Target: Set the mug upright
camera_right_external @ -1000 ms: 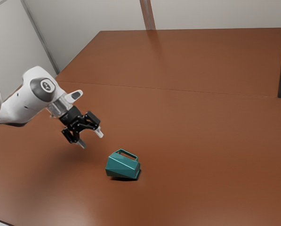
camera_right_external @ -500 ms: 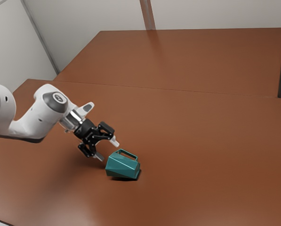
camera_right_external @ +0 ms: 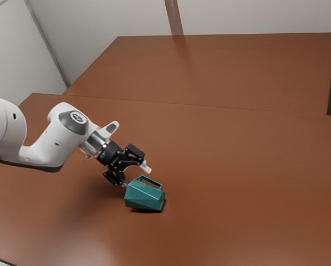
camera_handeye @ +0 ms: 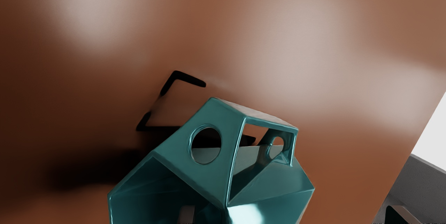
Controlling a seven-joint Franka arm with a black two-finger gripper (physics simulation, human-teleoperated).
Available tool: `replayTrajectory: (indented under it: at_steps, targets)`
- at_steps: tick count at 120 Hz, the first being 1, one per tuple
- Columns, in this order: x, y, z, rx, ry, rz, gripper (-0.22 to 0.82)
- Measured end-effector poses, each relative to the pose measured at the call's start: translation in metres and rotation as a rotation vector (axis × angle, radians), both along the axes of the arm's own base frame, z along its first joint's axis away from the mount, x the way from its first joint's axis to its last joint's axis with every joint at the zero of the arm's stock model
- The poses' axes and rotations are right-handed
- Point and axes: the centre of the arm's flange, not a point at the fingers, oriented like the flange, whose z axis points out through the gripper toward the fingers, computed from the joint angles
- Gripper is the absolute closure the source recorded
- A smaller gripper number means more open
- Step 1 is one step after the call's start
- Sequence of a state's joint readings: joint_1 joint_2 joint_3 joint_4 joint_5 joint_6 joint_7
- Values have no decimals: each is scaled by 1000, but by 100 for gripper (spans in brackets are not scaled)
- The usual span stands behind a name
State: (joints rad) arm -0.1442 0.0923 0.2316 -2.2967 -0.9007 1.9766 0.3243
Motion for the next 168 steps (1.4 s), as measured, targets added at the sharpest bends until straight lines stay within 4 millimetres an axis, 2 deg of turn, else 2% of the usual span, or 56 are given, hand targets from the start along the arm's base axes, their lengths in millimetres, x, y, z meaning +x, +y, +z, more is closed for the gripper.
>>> replayTrajectory:
  at_steps: [24,44,59,85,116,144,168]
  targets:
    - [1,-5,2,3,-19,-9,27]
    - [2,-6,4,3,-30,-14,56]
    - [2,-14,5,4,-35,-31,68]
    - [3,-35,9,15,-42,-71,74]
    - [4,-33,35,60,-83,-102,78]
    - [20,-38,57,180,-128,-195,78]
    - [21,-55,58,294,-145,-299,79]
